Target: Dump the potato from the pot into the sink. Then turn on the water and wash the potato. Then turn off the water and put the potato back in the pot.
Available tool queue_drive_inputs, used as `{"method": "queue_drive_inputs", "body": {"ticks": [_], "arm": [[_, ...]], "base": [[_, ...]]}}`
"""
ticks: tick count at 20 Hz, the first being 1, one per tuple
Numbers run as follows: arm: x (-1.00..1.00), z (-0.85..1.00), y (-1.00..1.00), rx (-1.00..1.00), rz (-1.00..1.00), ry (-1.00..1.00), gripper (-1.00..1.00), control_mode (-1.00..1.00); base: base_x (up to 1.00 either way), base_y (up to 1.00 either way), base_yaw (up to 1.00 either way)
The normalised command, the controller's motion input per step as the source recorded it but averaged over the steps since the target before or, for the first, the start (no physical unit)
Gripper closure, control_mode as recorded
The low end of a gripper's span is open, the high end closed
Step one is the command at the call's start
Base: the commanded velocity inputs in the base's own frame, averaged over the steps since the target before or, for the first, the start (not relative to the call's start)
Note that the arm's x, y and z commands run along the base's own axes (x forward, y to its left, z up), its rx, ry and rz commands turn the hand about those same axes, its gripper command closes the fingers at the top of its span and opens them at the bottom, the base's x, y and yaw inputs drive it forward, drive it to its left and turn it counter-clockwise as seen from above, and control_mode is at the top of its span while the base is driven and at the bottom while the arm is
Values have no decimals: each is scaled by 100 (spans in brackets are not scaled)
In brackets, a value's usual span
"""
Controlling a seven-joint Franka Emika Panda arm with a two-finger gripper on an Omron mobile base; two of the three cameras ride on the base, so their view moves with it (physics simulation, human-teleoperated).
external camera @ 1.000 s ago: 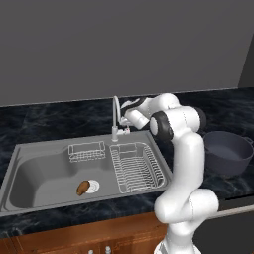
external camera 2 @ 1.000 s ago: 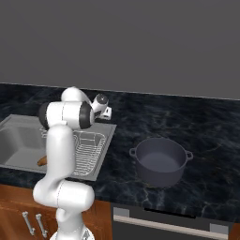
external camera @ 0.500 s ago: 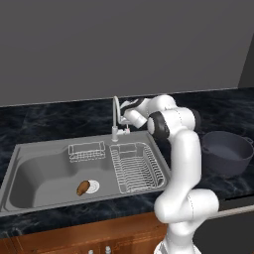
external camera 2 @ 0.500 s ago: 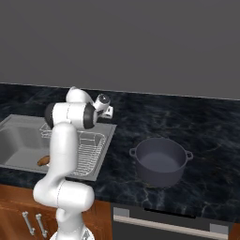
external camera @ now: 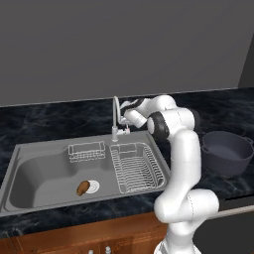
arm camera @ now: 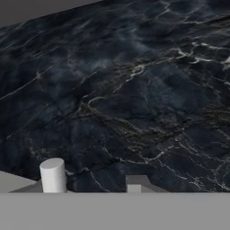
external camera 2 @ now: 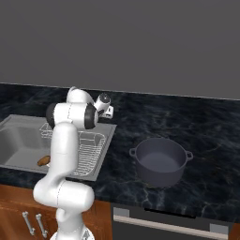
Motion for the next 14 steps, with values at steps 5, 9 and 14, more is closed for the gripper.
{"method": "queue_drive_inputs", "body": {"ticks": [5, 9, 14], "arm": [[16, -27, 0, 0, 0, 1, 100, -100], [6, -24, -1, 0, 0, 0, 100, -100], [0, -22, -24, 0, -4, 0, 100, -100]], "base": [[0, 0, 0], [0, 0, 0], [0, 0, 0]]}}
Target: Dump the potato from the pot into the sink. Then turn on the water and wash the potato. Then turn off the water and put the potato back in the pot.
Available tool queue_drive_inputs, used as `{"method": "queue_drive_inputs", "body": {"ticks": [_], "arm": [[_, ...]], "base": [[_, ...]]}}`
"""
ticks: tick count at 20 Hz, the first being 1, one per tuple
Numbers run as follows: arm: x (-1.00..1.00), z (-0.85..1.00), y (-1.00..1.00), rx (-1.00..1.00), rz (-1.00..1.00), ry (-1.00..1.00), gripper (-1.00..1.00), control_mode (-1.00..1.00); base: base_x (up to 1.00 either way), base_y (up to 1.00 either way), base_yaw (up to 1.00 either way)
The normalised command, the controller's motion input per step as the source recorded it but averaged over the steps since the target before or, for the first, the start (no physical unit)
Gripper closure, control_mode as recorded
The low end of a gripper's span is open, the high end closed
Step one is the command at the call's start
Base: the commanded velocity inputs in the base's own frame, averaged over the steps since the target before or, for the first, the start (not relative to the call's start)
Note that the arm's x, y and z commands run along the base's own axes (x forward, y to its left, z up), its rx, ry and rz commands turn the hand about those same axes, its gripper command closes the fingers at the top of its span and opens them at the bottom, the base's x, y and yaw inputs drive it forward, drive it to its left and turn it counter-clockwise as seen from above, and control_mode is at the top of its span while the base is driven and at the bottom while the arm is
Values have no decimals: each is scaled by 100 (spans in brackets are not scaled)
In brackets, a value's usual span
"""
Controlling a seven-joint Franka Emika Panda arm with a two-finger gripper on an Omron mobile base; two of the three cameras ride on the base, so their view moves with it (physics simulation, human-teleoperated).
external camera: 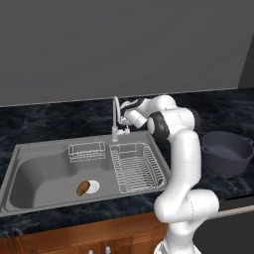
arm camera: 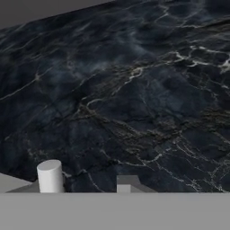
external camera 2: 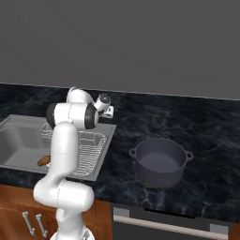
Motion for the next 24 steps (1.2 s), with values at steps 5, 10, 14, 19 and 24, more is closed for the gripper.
{"method": "queue_drive_inputs", "body": {"ticks": [5, 10, 14, 19, 24], "arm": [[0, -26, -47, 0, -7, 0, 100, -100], [0, -29, -63, 0, -10, 0, 100, -100], [0, -30, -67, 3, -9, 1, 100, -100], [-6, -29, -79, 5, -8, 1, 100, -100], [-11, -32, -85, 7, -6, 2, 100, -100]], "base": [[0, 0, 0], [0, 0, 0], [0, 0, 0], [0, 0, 0], [0, 0, 0]]}}
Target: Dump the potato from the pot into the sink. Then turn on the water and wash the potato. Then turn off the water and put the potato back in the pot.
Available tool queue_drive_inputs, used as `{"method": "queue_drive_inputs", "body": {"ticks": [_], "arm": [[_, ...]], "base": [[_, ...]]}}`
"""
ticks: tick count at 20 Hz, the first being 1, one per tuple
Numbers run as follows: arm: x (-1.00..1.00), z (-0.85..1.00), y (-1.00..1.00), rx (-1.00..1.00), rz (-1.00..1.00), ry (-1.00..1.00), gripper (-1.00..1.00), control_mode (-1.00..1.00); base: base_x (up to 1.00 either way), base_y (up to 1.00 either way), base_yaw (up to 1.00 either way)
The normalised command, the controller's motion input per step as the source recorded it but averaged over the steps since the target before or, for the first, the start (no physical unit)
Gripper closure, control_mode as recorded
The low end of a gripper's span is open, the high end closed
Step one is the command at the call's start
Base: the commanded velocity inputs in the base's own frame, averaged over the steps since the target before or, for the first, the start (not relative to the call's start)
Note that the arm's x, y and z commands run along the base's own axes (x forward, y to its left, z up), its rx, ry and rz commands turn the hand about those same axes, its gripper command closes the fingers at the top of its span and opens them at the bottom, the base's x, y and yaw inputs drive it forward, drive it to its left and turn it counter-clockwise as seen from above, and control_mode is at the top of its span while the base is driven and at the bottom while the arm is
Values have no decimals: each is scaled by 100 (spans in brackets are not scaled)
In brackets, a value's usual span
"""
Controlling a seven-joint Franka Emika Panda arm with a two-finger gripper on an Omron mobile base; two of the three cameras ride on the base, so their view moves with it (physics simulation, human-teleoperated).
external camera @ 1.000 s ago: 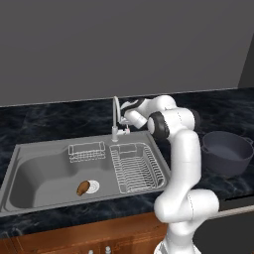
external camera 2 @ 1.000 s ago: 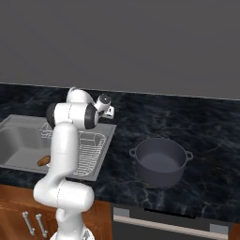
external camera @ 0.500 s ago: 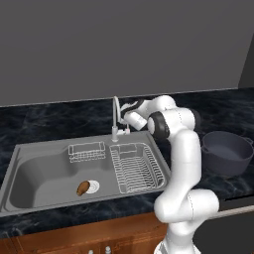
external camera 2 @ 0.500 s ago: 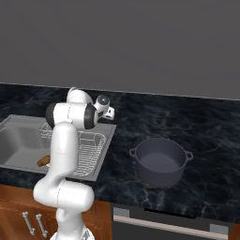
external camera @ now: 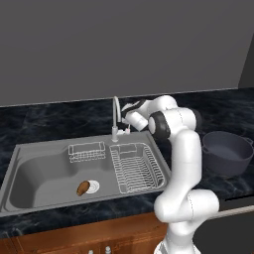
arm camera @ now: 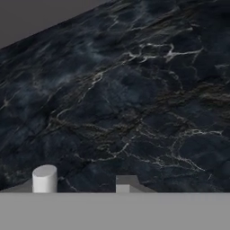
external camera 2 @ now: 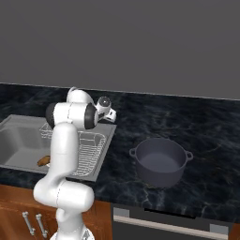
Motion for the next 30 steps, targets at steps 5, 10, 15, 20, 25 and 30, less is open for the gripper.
{"method": "queue_drive_inputs", "body": {"ticks": [5, 10, 15, 20, 25, 30], "arm": [[-18, -40, -85, 8, -4, 3, 100, -100], [-12, -31, -59, 8, -2, 2, 100, -100], [-1, -8, -6, 6, 0, 0, -100, -100], [0, 0, -2, 5, 0, 0, -100, -100], [0, 0, 0, 6, 3, 0, -100, -100], [0, 0, 0, 11, 13, 0, -100, -100]], "base": [[0, 0, 0], [0, 0, 0], [0, 0, 0], [0, 0, 0], [0, 0, 0], [0, 0, 0]]}}
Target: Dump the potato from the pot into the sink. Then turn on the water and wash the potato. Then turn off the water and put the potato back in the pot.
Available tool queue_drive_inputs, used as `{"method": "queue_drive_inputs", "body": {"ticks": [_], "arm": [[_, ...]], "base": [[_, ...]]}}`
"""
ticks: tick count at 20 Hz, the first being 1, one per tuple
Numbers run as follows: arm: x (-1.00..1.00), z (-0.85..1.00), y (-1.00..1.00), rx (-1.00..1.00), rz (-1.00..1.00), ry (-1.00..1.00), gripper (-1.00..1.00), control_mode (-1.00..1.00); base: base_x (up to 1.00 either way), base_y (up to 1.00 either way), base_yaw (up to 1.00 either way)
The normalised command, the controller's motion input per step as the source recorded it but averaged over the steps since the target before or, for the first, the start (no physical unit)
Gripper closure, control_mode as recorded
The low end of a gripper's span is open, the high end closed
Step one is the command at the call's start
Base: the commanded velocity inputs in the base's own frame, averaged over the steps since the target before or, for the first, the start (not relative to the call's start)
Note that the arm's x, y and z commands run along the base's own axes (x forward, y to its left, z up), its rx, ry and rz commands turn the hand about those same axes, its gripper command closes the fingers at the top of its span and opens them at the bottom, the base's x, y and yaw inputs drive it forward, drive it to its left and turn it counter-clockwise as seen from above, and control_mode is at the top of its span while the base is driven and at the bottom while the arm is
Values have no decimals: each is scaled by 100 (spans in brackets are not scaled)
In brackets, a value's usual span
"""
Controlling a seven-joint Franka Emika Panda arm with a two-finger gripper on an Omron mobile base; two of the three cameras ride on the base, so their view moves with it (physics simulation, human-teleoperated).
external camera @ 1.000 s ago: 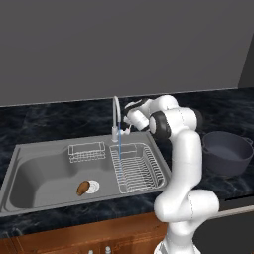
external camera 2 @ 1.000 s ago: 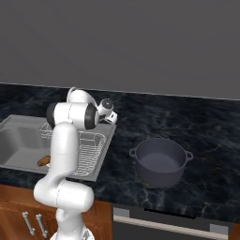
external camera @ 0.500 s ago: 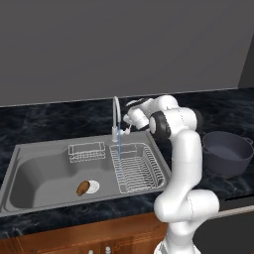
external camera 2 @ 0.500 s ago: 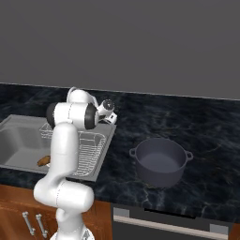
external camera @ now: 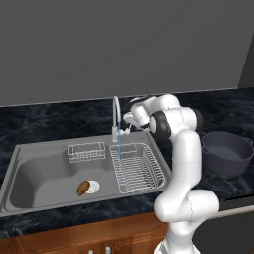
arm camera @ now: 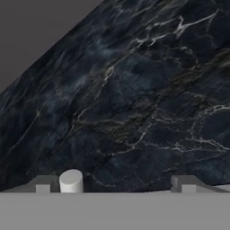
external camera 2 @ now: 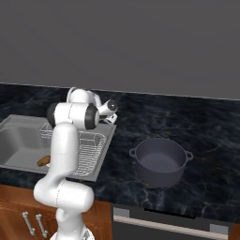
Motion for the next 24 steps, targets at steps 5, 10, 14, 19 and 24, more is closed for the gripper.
{"method": "queue_drive_inputs", "body": {"ticks": [5, 10, 14, 19, 24], "arm": [[5, 0, 0, 13, 21, 0, -100, -100], [15, 0, 2, 11, 21, 0, -100, -100], [26, 0, 11, 10, 19, 0, -100, -100], [14, 0, 30, 7, 17, 0, -100, -100], [12, 0, 40, 5, 16, 0, -100, -100]], "base": [[0, 0, 0], [0, 0, 0], [0, 0, 0], [0, 0, 0], [0, 0, 0]]}}
